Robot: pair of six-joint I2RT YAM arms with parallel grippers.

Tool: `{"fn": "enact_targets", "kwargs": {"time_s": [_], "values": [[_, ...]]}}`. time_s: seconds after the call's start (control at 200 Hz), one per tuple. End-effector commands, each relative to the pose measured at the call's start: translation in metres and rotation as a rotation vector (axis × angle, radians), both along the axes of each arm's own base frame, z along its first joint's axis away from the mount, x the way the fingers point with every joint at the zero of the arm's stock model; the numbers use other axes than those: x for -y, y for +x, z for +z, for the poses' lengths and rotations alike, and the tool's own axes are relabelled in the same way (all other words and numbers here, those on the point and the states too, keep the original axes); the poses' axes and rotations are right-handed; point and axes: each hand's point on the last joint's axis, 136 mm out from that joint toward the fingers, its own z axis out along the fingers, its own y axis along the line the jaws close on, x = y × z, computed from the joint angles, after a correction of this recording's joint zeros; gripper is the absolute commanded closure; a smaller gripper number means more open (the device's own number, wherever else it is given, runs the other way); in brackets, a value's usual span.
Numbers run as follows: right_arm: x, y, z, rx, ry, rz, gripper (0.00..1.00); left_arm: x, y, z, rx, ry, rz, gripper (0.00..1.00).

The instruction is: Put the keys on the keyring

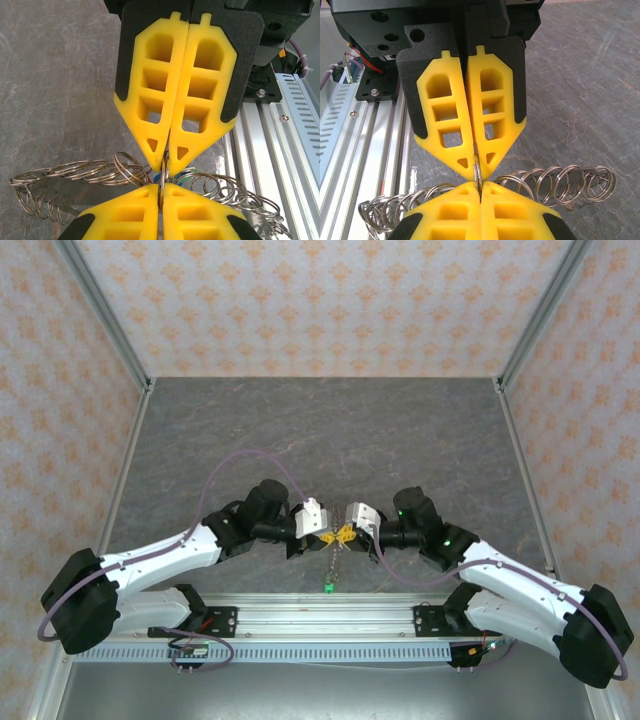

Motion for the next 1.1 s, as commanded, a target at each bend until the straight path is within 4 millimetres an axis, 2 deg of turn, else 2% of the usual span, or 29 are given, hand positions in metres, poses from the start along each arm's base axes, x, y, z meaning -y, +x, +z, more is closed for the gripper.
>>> {"fn": "enact_targets", "kwargs": {"time_s": [0.0,0.125,0.315,0.43,0.556,0.901,1.096], "values": [[-0.005,-0.001,0.031,0.073,0.090,0.022,1.00,-0.001,0.002,-0.003,0.009,0.028,0.004,0.98],[-0.002,0.000,0.032,0.080,0.099,0.004,1.00,0.000,0.001,0.000,0.009,0.013,0.002,1.00],[0.000,0.002,0.015,0.050,0.099,-0.030,0.97,0.003,0.002,0.013,0.038,-0.056,0.010,1.00],[-0.002,0.003,0.012,0.032,0.136,-0.040,0.95,0.005,0.002,0.018,0.046,-0.088,0.004,1.00],[-0.003,0.008,0.007,0.020,0.153,-0.071,0.93,0.007,0.001,0.017,0.038,-0.095,-0.003,1.00],[-0.003,0.006,-0.010,0.005,0.134,-0.062,0.86,0.011,0.005,0.013,0.022,-0.129,0.014,1.00],[-0.001,0.006,-0.014,0.005,0.144,-0.073,0.85,0.012,0.003,0.020,0.023,-0.162,0.007,1.00]]}}
